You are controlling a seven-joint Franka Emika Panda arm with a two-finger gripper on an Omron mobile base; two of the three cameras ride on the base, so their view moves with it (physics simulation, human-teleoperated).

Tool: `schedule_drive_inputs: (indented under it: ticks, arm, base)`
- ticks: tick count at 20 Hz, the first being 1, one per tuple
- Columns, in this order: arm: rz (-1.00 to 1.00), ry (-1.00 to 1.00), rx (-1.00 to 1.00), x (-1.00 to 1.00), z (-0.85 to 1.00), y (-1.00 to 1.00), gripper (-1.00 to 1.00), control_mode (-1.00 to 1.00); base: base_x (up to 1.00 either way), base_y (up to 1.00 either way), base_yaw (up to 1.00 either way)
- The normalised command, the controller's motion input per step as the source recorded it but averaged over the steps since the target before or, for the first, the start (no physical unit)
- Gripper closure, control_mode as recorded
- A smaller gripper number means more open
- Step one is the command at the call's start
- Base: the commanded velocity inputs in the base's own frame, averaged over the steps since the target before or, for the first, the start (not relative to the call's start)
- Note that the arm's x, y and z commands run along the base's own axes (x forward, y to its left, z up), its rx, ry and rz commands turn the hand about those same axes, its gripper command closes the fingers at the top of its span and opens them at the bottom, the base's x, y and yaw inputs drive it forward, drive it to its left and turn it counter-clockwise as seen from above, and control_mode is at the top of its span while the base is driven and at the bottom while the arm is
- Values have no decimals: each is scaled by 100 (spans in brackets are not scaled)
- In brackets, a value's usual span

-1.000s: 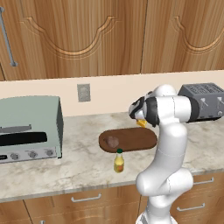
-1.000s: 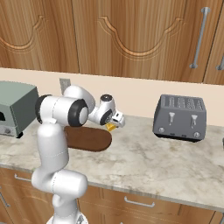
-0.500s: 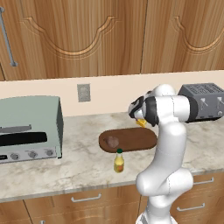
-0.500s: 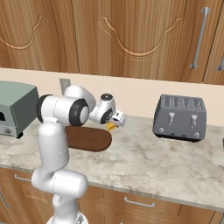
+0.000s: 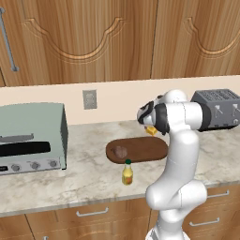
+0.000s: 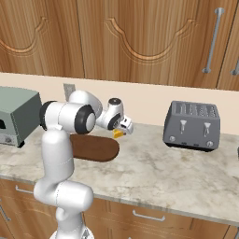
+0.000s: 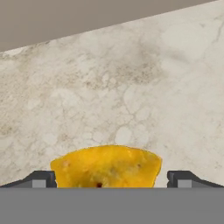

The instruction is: Retrieve the reheated potato from the microwave, then place the potato, cheese, and condiment on the cutting board.

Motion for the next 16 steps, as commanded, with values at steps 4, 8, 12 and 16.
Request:
schedule_drive_inputs:
  ticks: [4, 8, 12, 16]
  arm:
    - [-2, 0, 1, -10, -10, 2, -100, -100]
    - [-5, 0, 0, -16, -11, 1, -100, -100]
    - [-7, 0, 0, -18, -16, 6, -100, -100]
    - [-7, 0, 0, -3, -7, 11, -100, -100]
  base:
    - [0, 0, 0]
    - [0, 0, 0]
    - [0, 0, 0]
    - [0, 0, 0]
